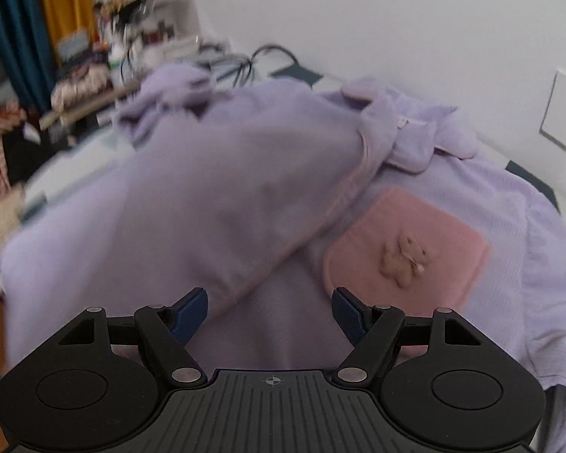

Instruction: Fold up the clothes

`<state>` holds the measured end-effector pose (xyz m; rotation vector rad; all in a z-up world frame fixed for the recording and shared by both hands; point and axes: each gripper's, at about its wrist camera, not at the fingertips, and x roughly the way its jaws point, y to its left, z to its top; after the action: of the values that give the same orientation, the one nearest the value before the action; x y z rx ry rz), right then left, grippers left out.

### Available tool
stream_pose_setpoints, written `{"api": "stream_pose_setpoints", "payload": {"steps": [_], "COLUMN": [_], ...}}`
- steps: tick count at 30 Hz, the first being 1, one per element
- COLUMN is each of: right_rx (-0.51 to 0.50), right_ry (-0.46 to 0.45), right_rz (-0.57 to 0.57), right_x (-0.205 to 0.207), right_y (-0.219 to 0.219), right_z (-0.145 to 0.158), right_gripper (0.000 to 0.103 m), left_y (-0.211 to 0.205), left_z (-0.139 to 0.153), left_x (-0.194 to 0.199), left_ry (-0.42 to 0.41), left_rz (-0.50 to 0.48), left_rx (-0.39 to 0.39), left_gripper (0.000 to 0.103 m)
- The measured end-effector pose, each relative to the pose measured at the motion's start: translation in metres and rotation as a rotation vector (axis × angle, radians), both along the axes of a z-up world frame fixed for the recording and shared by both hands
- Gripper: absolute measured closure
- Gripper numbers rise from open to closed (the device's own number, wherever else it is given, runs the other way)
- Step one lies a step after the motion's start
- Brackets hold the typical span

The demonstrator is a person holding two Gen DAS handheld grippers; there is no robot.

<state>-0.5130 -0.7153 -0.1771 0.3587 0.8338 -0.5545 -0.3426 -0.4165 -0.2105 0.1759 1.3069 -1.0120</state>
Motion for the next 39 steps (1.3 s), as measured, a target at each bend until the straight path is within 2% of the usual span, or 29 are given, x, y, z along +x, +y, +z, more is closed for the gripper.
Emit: {"api": "stream_pose_setpoints", "payload": {"steps": [4,7,8,12,14,17,19,20,21,23,27,32,36,39], "right_rx": [-0.002,0.024,0.037,0.056,0.053,0.077,0.095,0.102,0.105,0.113,0.135,0.102,0.043,0.007], "right_ry": [0.029,-0.005,-0.024,-0.118,-0.132,-0.149,-0.166,-0.173,-0.179,-0.191,-0.222,-0.260,-0.271,-0.255], "right_rz": [-0.074,-0.213,-0.251,-0.277,-0.282,-0.317,-0.348,-0.366,-0.384,-0.430,-0.552,-0.729,-0.884,-1.005], "right_x": [-0.019,-0.038,-0.045,-0.055,-0.054,-0.054,-0.063,-0.069,-0.076,-0.092,-0.134,-0.188,-0.224,-0.243], "right_y": [-0.010,-0.022,-0.026,-0.030,-0.031,-0.037,-0.040,-0.041,-0.042,-0.043,-0.043,-0.036,-0.014,0.010], "right_z": [-0.004,0.003,0.005,0.014,0.018,0.018,0.020,0.021,0.021,0.022,0.029,0.050,0.066,0.071], "right_gripper": [0.034,0.034,0.034,0.034,0.033,0.030,0.030,0.030,0.030,0.030,0.030,0.026,0.026,0.027], "left_y": [-0.001,0.005,0.009,0.012,0.000,-0.028,-0.044,-0.051,-0.058,-0.068,-0.072,-0.082,-0.099,-0.110], "left_z": [-0.022,-0.020,-0.014,0.029,0.039,0.034,0.021,0.017,0.016,0.015,0.018,0.034,0.060,0.067], "left_x": [-0.008,-0.009,-0.009,-0.003,-0.001,-0.006,-0.016,-0.023,-0.031,-0.038,-0.027,-0.017,-0.003,0.011], "left_ry": [-0.011,-0.025,-0.026,-0.036,-0.066,-0.134,-0.173,-0.212,-0.266,-0.320,-0.282,-0.284,-0.274,-0.256], "left_rz": [0.039,0.088,0.105,0.150,0.139,0.060,-0.013,-0.047,-0.080,-0.133,-0.188,-0.276,-0.343,-0.379], "left_rx": [0.125,0.145,0.118,-0.098,-0.129,-0.078,-0.009,0.016,0.028,0.069,0.089,0.051,-0.063,-0.128], "left_gripper": [0.029,0.031,0.031,0.029,0.028,0.028,0.028,0.022,0.022,0.021,0.021,0.021,0.021,0.021]}}
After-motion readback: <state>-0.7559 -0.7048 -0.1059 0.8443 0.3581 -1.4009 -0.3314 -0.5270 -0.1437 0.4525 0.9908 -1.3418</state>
